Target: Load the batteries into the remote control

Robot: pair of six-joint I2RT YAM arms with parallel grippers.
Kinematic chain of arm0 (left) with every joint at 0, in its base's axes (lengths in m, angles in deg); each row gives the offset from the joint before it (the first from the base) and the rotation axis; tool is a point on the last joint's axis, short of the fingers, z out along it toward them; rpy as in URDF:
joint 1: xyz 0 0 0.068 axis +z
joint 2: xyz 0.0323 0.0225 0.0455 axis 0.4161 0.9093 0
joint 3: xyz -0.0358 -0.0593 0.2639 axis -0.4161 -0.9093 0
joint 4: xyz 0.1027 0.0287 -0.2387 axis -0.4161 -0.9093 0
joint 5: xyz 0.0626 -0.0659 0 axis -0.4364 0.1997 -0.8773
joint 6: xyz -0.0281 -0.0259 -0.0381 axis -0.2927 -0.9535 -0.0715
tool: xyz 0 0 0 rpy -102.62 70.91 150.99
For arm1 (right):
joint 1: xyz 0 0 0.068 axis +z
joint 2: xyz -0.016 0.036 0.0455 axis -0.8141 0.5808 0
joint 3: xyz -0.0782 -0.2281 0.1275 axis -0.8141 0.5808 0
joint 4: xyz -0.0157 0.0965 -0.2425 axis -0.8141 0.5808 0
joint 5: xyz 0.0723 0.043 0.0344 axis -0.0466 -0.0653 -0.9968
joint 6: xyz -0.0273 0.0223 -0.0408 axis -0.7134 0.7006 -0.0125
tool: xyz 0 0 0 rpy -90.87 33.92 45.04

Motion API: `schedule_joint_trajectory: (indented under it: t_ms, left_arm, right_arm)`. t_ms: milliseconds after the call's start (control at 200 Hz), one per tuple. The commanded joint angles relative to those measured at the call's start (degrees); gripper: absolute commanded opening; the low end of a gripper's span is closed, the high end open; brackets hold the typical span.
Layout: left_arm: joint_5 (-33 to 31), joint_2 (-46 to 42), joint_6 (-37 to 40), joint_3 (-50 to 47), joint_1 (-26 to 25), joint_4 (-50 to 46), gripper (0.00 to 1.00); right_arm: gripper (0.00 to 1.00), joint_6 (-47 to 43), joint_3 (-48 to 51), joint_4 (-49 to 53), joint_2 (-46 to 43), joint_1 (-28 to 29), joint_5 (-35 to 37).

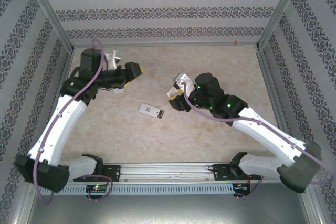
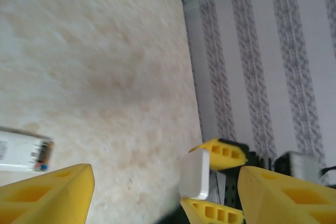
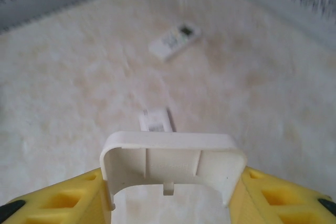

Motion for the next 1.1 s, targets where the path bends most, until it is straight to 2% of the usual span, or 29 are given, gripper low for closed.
schedule_joint_trajectory:
  t_ms: [0, 160, 335, 520, 694, 839, 924, 989, 1094]
  left_arm:
    - [6.87, 2.93, 4.15, 3.79, -3.85, -4.43, 0.68]
    - [9.16, 6.77, 4.06, 6.15, -8.43, -2.38, 0.57]
    - [6.85, 10.39, 8.97, 9.6, -10.91, -11.74, 0.51]
    - [5.13, 12.39, 10.13, 9.6, -12.39, -14.76, 0.42]
    - [4.27, 13.39, 9.93, 9.57, -13.52, -13.13, 0.3]
    - [4.24, 13.79, 9.65, 9.4, -14.0, -11.77, 0.16]
    - [3.24, 13.45, 10.68, 9.41, -14.04, -11.61, 0.12]
    - [0.63, 13.06, 13.64, 10.03, -14.03, -13.24, 0.11]
    - [-9.89, 13.22, 22.54, 13.17, -13.99, -20.03, 0.06]
  right_arm:
    - [0.53, -6.27, 1.06, -8.91, 0.28, 0.68, -3.77]
    - [0.53, -6.89, -1.29, -7.92, 2.4, 0.94, -5.02]
    - [0.53, -7.29, -2.33, -7.83, 3.98, 0.96, -5.42]
    - [0.53, -7.06, -2.6, -8.09, 4.9, 0.98, -5.92]
    - [0.53, -6.29, -2.49, -8.43, 4.99, 1.07, -6.92]
    - [0.54, -5.92, -2.15, -8.16, 5.01, 1.17, -7.35]
    - [0.59, -5.43, -2.18, -7.52, 4.69, 1.2, -6.88]
    - [0.69, -4.18, -2.72, -5.91, 4.13, 0.87, -5.85]
    - [0.84, 0.86, -3.8, -2.12, 1.72, -1.87, -6.95]
